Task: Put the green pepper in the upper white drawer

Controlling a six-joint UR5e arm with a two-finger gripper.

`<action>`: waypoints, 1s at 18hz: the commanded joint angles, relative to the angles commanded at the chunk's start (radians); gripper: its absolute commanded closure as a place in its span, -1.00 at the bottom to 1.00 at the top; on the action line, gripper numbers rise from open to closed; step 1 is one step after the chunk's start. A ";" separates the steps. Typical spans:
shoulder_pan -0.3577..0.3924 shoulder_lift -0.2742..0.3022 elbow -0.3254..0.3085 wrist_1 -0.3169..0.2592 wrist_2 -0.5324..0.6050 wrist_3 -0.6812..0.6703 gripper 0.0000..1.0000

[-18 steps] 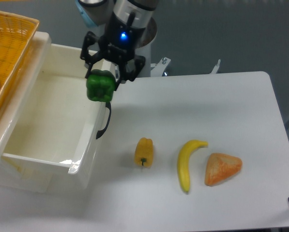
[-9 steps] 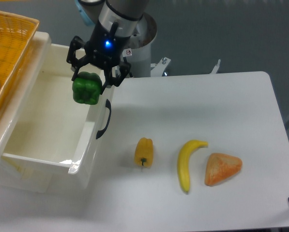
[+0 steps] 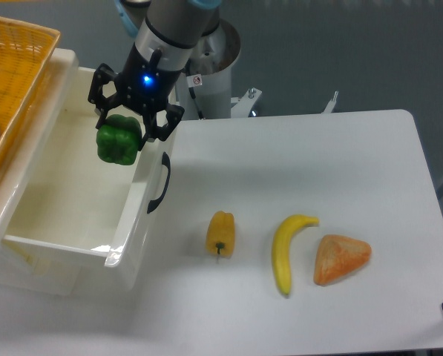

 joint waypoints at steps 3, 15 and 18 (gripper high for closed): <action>-0.002 0.000 0.000 0.000 0.000 0.000 -0.89; 0.064 0.002 0.003 0.071 0.179 0.143 -1.00; 0.098 0.017 0.003 0.064 0.184 0.144 -1.00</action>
